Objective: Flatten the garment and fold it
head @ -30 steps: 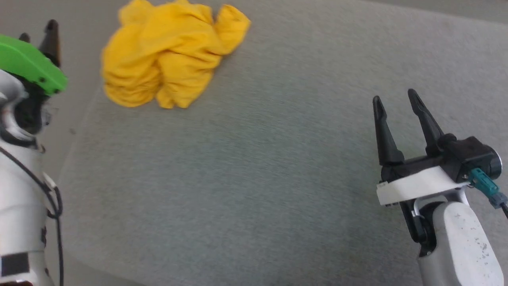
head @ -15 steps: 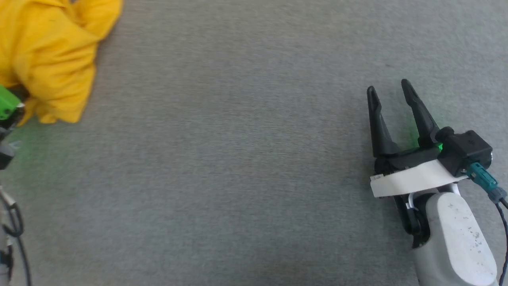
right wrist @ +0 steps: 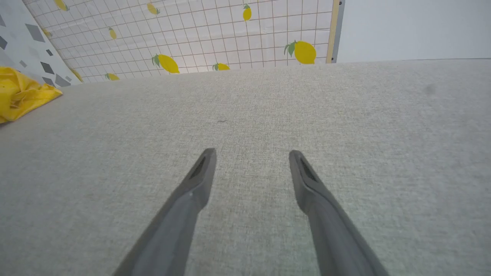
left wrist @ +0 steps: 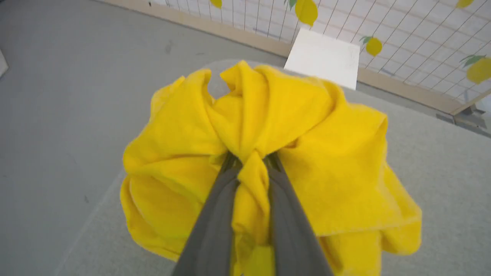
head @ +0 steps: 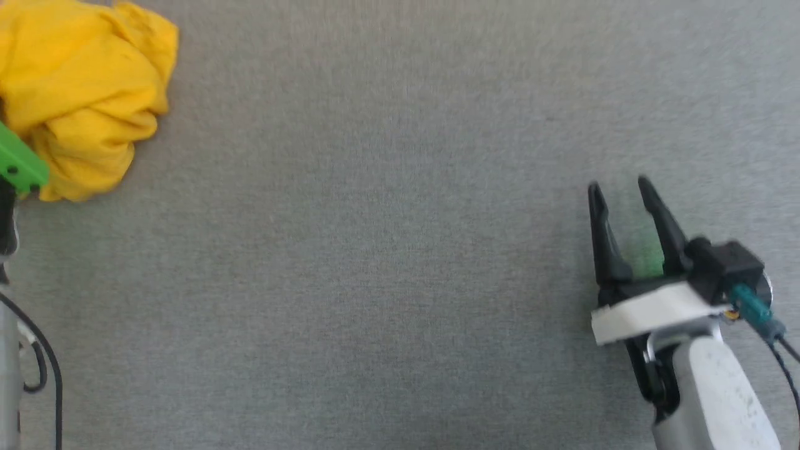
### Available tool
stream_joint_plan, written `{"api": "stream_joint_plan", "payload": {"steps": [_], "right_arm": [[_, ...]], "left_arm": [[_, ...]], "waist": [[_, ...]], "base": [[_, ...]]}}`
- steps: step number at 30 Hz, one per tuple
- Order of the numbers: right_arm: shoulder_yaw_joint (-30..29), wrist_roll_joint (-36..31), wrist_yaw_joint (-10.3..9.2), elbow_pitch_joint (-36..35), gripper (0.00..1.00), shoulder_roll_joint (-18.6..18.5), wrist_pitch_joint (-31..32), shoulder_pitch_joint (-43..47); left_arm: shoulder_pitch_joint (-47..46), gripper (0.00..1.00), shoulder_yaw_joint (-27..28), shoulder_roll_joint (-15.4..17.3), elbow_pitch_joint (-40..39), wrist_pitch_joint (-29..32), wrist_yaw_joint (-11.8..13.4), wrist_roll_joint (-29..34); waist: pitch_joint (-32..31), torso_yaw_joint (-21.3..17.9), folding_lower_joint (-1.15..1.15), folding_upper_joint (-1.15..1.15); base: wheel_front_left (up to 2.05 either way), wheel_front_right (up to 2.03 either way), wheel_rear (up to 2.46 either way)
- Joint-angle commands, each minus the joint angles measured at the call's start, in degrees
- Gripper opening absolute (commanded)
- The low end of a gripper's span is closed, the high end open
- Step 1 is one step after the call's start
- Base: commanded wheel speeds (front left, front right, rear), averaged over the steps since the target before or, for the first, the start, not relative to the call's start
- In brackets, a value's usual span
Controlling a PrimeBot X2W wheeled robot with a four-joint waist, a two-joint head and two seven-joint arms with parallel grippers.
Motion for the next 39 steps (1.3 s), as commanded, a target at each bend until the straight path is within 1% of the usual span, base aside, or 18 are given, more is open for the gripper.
{"api": "stream_joint_plan", "payload": {"steps": [1, 3, 5, 7, 11, 17, 22, 26, 29, 31, 33, 37, 39], "right_arm": [[-0.22, 0.52, -0.09, 0.17, 1.0, 0.01, -0.27, 1.07], [-0.79, 0.71, -0.09, 0.35, 1.0, 0.01, -0.28, 2.62], [-1.37, 0.9, -0.09, 0.47, 1.0, 0.01, -0.28, 4.14], [-1.78, 0.99, -0.09, 0.53, 1.0, 0.01, -0.27, 5.53], [-2.5, 1.21, -0.09, -0.15, 1.0, 0.01, 0.08, 7.47], [-3.14, 1.55, -0.09, -1.42, 1.0, 0.01, 1.06, 9.67], [-3.56, 1.32, -0.09, -2.44, 1.0, 0.01, 1.9, 10.9], [-3.73, 0.9, -0.09, -3.56, 1.0, 0.01, 2.74, 11.32], [-3.64, 0.6, -0.09, -4.21, 1.0, 0.01, 3.34, 11.56], [-3.58, 0.57, -0.09, -4.59, 1.0, 0.01, 3.65, 11.73], [-3.44, 0.62, -0.09, -4.87, 1.0, 0.01, 3.85, 11.92], [-3.17, 0.76, -0.09, -5.05, 1.0, 0.01, 4.31, 12.53], [-2.88, 0.86, -0.09, -5.0, 1.0, 0.01, 4.53, 12.72]], "left_arm": [[-1.91, 0.0, -0.8, 0.45, 0.16, -3.09, -1.04, 1.66], [-3.67, 0.0, -2.32, 0.37, 0.31, -7.95, -2.57, 3.73], [-5.4, 0.0, -4.1, -0.37, 0.72, -11.45, -4.04, 5.09], [-7.09, 0.0, -5.99, -1.5, 0.73, -14.42, -4.98, 6.46], [-10.75, 0.0, -9.67, -5.0, -0.13, -19.79, -6.37, 8.37], [-14.11, 0.0, -15.34, -12.65, -0.11, -23.64, -7.99, 8.7], [-13.34, 0.0, -21.17, -19.74, 1.85, -25.09, -9.9, 8.33], [-10.3, 0.0, -26.14, -23.74, 5.85, -23.44, -12.24, 6.5], [-6.93, 0.0, -29.7, -25.2, 9.52, -20.74, -13.15, 3.96], [-4.53, 0.0, -33.41, -25.62, 12.54, -17.12, -14.0, 2.66], [-2.08, 0.0, -36.89, -25.83, 15.73, -12.05, -14.81, 0.48], [1.93, 0.0, -44.23, -25.94, 21.83, -0.04, -15.78, -2.7], [3.08, 0.0, -47.18, -25.95, 23.19, 4.03, -16.18, -3.83]], "waist": [[-11.4, 3.15, 0.0, -0.01], [-14.23, 2.9, 0.0, -0.01], [-16.82, 2.48, 0.0, -0.01], [-19.21, 1.79, 0.0, -0.01], [-22.41, -0.34, 0.0, -0.01], [-24.5, -3.46, 0.0, -0.01], [-24.97, -5.94, 0.0, -0.01], [-25.03, -7.57, 0.0, -0.01], [-25.09, -8.5, 0.0, -0.01], [-25.03, -8.92, 0.0, -0.01], [-25.03, -9.21, 0.0, -0.01], [-25.2, -9.22, 0.0, -0.01], [-25.31, -9.03, 0.0, -0.01]], "base": [[0.0, 0.0, 0.0], [0.0, 0.0, 0.0], [0.0, 0.0, 0.0], [0.0, 0.0, 0.0], [0.0, 0.0, 0.0], [0.0, 0.0, 0.0], [0.0, 0.0, 0.0], [0.0, 0.0, 0.0], [0.0, 0.0, 0.0], [0.0, 0.0, 0.0], [0.0, 0.0, 0.0], [0.0, 0.0, 0.0], [0.0, 0.0, 0.0]]}}
